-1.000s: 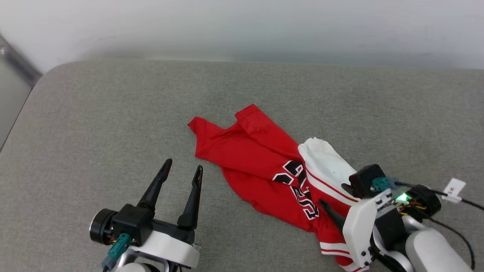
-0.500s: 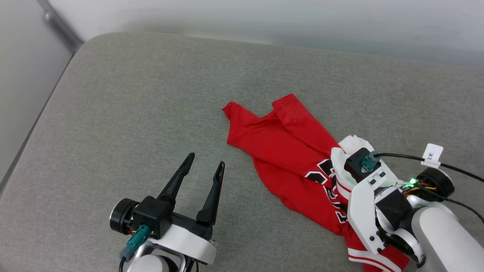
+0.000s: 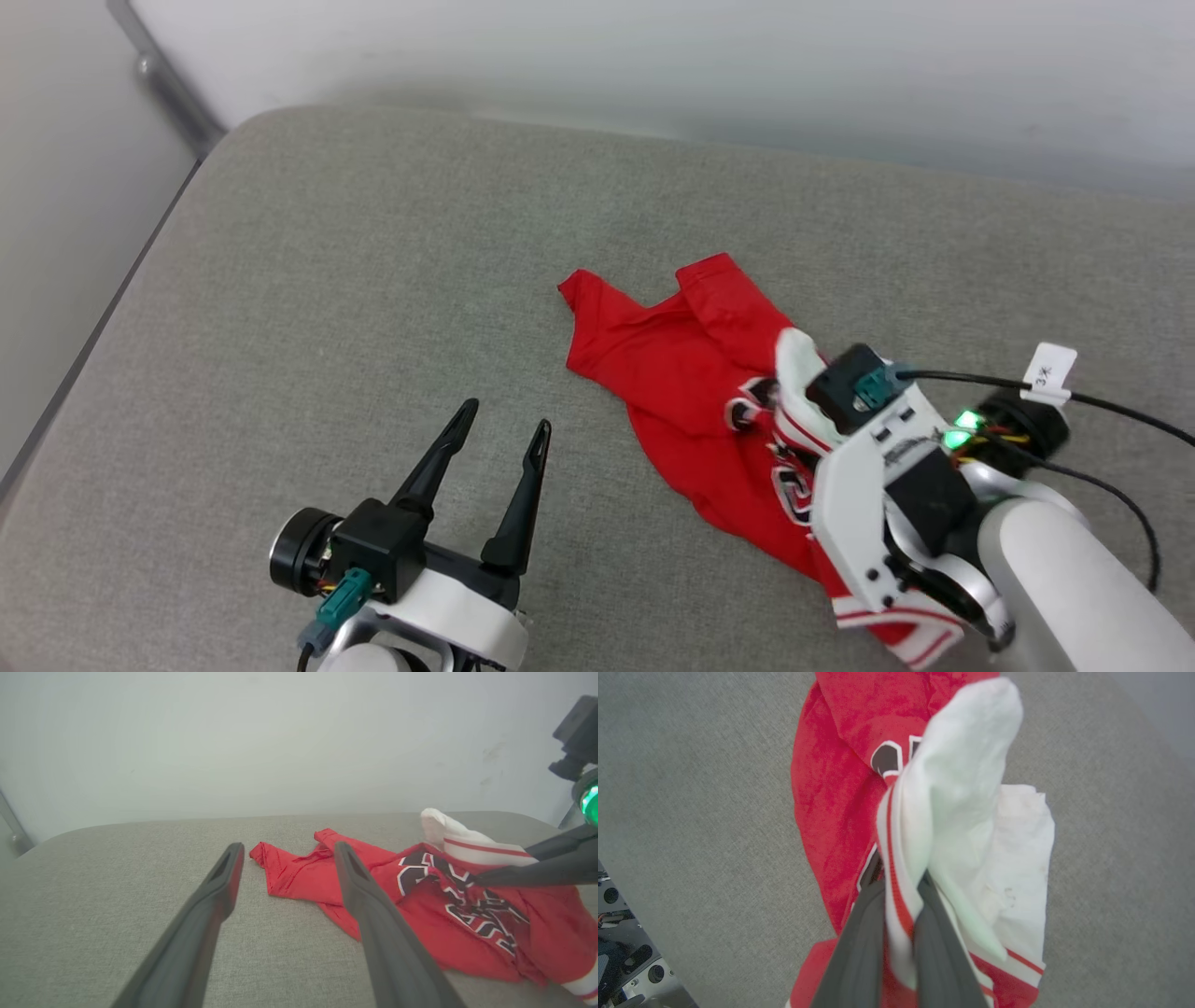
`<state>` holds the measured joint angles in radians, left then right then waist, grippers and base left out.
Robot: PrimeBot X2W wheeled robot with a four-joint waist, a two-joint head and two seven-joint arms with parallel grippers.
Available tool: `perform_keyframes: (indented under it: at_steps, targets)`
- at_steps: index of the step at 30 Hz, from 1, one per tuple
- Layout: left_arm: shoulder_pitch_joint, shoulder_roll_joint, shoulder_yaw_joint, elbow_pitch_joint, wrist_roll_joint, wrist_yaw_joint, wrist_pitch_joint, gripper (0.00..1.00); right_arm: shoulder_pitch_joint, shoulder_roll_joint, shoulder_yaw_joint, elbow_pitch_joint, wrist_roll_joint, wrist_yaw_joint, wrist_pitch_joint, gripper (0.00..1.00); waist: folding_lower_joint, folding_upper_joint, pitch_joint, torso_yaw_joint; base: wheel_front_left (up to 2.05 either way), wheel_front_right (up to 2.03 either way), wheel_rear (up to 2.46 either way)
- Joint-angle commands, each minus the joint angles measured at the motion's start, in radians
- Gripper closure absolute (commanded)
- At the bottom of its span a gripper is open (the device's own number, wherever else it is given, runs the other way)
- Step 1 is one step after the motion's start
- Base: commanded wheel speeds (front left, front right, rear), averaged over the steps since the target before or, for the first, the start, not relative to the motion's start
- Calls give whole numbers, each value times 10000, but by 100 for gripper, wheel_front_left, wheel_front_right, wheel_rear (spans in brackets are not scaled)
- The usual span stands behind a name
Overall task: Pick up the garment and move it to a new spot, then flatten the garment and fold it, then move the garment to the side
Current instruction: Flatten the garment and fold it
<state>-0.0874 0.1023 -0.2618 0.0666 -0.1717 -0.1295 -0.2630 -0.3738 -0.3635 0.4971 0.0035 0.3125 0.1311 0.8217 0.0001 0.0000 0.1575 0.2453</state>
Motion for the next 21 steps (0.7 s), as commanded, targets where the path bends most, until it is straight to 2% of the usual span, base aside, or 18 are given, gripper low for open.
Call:
perform_keyframes:
  at_steps: [1, 6, 10, 15, 21]
  targets:
    - [127, 57, -8, 30, -53, -11, -26, 0, -304, 268, 110, -233, 162, -7, -263, 100, -1, 0, -254, -190, 0, 0, 0]
    - [290, 102, 151, 29, -124, -11, -26, 0, -992, 1059, 265, -736, 591, -7, -1052, 100, -1, 0, -668, -463, 0, 0, 0]
    - [449, 97, 316, -38, -149, -11, -26, 0, -1638, 1870, -261, -937, 980, -7, -1675, 100, -1, 0, -858, -633, 0, 0, 0]
    - [643, 88, 519, -103, -103, -10, -27, 0, -2196, 2576, -1845, -980, 643, -7, -2171, 100, -1, 0, -996, -893, 0, 0, 0]
    - [727, 105, 636, -166, -59, -1, -27, 0, -1537, 2823, -4199, -882, -500, -5, -1530, 100, -1, 0, -894, -1307, 0, 0, 0]
